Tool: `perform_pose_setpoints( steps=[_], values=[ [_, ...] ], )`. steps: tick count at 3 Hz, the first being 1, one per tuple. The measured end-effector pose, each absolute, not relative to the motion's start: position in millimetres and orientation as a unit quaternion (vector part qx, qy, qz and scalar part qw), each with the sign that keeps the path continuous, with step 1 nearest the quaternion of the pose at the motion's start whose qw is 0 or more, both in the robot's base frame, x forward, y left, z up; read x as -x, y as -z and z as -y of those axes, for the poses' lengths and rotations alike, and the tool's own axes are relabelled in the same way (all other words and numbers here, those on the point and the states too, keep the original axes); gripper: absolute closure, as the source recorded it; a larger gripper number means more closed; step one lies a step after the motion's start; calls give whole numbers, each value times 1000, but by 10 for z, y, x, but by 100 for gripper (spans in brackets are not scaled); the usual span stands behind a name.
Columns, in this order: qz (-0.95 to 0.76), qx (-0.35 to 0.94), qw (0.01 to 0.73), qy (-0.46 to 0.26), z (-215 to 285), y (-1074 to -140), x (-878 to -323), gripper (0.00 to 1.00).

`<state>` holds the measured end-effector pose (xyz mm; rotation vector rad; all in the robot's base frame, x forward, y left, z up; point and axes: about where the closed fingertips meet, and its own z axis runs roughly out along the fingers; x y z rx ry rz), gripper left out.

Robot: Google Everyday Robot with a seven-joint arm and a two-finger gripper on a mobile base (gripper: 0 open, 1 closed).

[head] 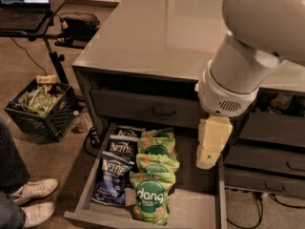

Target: Pick blue chip bag from middle drawer and place on counter

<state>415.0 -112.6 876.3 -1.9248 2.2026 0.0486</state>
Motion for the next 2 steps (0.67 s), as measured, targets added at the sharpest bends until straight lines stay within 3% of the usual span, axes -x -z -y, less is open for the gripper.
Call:
perform_pose_setpoints(
  steps=[2],
  values=[
    [-749,651,123,-8,821,-8523,-4133,0]
  ],
)
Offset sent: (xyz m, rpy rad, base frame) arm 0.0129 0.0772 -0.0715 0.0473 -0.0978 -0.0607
